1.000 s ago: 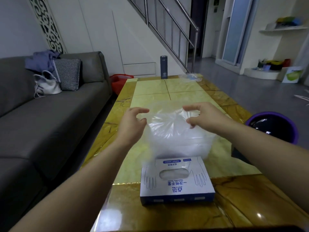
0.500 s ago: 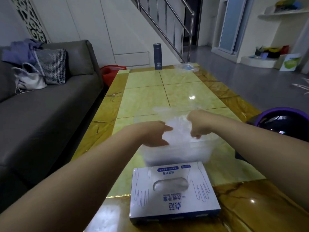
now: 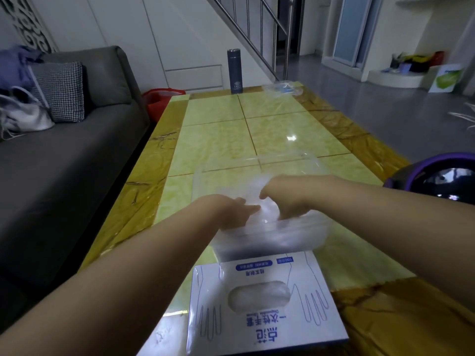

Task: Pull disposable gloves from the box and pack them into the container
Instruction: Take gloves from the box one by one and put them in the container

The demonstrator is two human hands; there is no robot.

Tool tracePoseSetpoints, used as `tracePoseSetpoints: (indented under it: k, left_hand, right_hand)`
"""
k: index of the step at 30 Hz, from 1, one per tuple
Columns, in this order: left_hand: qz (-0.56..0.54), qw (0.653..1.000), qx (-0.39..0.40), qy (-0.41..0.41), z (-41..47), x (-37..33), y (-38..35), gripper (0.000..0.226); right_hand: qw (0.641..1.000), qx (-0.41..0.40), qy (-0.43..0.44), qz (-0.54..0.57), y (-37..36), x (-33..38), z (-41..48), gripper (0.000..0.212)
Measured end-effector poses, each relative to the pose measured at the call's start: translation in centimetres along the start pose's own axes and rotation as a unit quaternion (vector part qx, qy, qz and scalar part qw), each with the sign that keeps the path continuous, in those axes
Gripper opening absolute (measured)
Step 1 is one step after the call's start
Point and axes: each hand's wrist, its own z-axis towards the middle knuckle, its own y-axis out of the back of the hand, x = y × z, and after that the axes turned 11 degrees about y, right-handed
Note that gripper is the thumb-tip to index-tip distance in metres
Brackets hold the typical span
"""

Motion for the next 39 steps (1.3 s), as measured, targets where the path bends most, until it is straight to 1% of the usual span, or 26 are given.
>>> tracePoseSetpoints:
  k: [1, 3, 5, 7, 8, 9, 11, 12, 13, 14, 15, 16, 17, 18, 21, 24, 25, 26, 28, 30, 32, 33, 34, 36, 38, 39]
  left_hand:
    - [-0.002, 1.000, 0.005, 0.007, 0.4, 0.1, -0.3, 0.058]
    - [0.026, 1.000, -0.015, 0.001, 0.5, 0.1, -0.4, 0.065]
    - [0.003, 1.000, -0.006, 0.017, 0.5, -0.5, -0.5, 0.065]
    - [-0.051, 0.997, 0.006, 0.054, 0.3, -0.8, -0.8, 0.063]
    - [-0.058, 0.996, 0.007, 0.067, 0.1, -0.8, -0.8, 0.062]
    - [-0.057, 0.995, 0.009, 0.077, 0.3, -0.5, -0.8, 0.062]
    - [-0.049, 0.996, 0.002, 0.068, 0.3, 0.1, -1.0, 0.062]
    - [-0.057, 0.997, -0.006, 0.059, -0.2, 0.5, -1.1, 0.061]
    - [-0.060, 0.997, -0.018, 0.052, -0.7, 0.7, -1.0, 0.056]
    - [-0.037, 0.997, -0.038, 0.051, -1.3, 0.9, -0.6, 0.048]
    - [-0.001, 0.997, -0.064, 0.053, -2.1, 1.1, -0.2, 0.043]
    - [0.068, 0.992, -0.095, 0.043, -3.4, 1.5, 0.1, 0.044]
    - [0.113, 0.987, -0.105, 0.051, -4.3, 1.9, 0.5, 0.050]
    - [0.134, 0.984, -0.101, 0.062, -4.9, 2.4, 0.8, 0.054]
    - [0.137, 0.982, -0.105, 0.070, -6.4, 3.2, 1.0, 0.058]
    - [0.087, 0.979, -0.173, 0.058, -7.3, 3.6, 0.4, 0.047]
    - [0.063, 0.977, -0.196, 0.059, -7.5, 3.9, 0.2, 0.045]
    - [0.039, 0.975, -0.211, 0.064, -7.9, 4.1, 0.0, 0.045]
    - [-0.030, 0.969, -0.233, 0.073, -8.5, 4.8, -0.4, 0.047]
    - [-0.119, 0.950, -0.280, 0.067, -9.5, 5.1, -1.4, 0.048]
    - [-0.192, 0.907, -0.373, 0.045, -10.5, 4.9, -2.9, 0.047]
    - [-0.226, 0.877, -0.423, 0.025, -11.1, 4.6, -4.0, 0.045]
    - [-0.261, 0.846, -0.465, -0.003, -11.7, 4.3, -5.0, 0.041]
    - [-0.313, 0.803, -0.504, -0.053, -13.0, 3.4, -7.3, 0.034]
    - [-0.334, 0.787, -0.512, -0.083, -13.8, 2.5, -9.2, 0.028]
    - [-0.335, 0.789, -0.506, -0.091, -14.2, 2.0, -10.2, 0.026]
  right_hand:
    - [0.999, 0.037, -0.005, 0.038, -0.6, -0.6, 0.4, 0.093]
    - [0.991, 0.077, -0.014, 0.109, -2.0, -2.3, 1.2, 0.110]
    - [0.985, 0.094, -0.015, 0.145, -3.1, -3.5, 2.6, 0.116]
    - [0.982, 0.112, -0.019, 0.153, -3.7, -4.0, 4.0, 0.125]
    - [0.980, 0.119, -0.019, 0.155, -3.9, -4.2, 4.4, 0.128]
    - [0.978, 0.125, -0.027, 0.166, -4.1, -4.3, 4.8, 0.124]
    - [0.966, 0.125, -0.057, 0.219, -4.5, -4.5, 5.4, 0.101]
    - [0.966, 0.125, -0.064, 0.218, -4.5, -4.4, 5.6, 0.091]
    - [0.971, 0.128, -0.068, 0.189, -4.6, -4.3, 5.7, 0.088]
    - [0.975, 0.136, -0.067, 0.163, -4.5, -3.9, 5.6, 0.087]
    - [0.975, 0.147, -0.058, 0.154, -4.5, -3.6, 5.5, 0.080]
    - [0.975, 0.151, -0.056, 0.155, -4.6, -3.4, 5.4, 0.065]
    - [0.975, 0.152, -0.044, 0.153, -4.5, -3.3, 5.3, 0.053]
    - [0.976, 0.152, -0.037, 0.150, -4.3, -3.2, 5.0, 0.049]
    - [0.978, 0.146, -0.045, 0.140, -3.4, -2.7, 3.9, 0.071]
    - [0.986, 0.124, -0.062, 0.090, -1.6, -1.2, 2.0, 0.083]
    - [0.991, 0.099, -0.067, 0.068, -0.9, -1.0, 1.4, 0.083]
    - [0.994, 0.063, -0.067, 0.060, -0.1, -0.7, 0.4, 0.079]
    - [0.996, -0.012, -0.049, 0.076, 1.4, -0.3, -1.4, 0.062]
    - [0.990, -0.131, -0.020, 0.039, 2.4, 0.5, -3.5, 0.046]
    - [0.962, -0.269, 0.035, 0.035, 2.0, 2.1, -6.0, 0.030]
    - [0.945, -0.317, 0.071, 0.051, 1.4, 3.3, -7.5, 0.024]
    - [0.936, -0.329, 0.107, 0.065, 0.6, 4.6, -8.7, 0.021]
    - [0.945, -0.270, 0.165, 0.083, -2.0, 6.8, -10.5, 0.020]
    - [0.964, -0.192, 0.174, 0.057, -4.9, 7.6, -10.2, 0.025]
    - [0.970, -0.174, 0.167, 0.034, -6.2, 7.7, -9.9, 0.028]
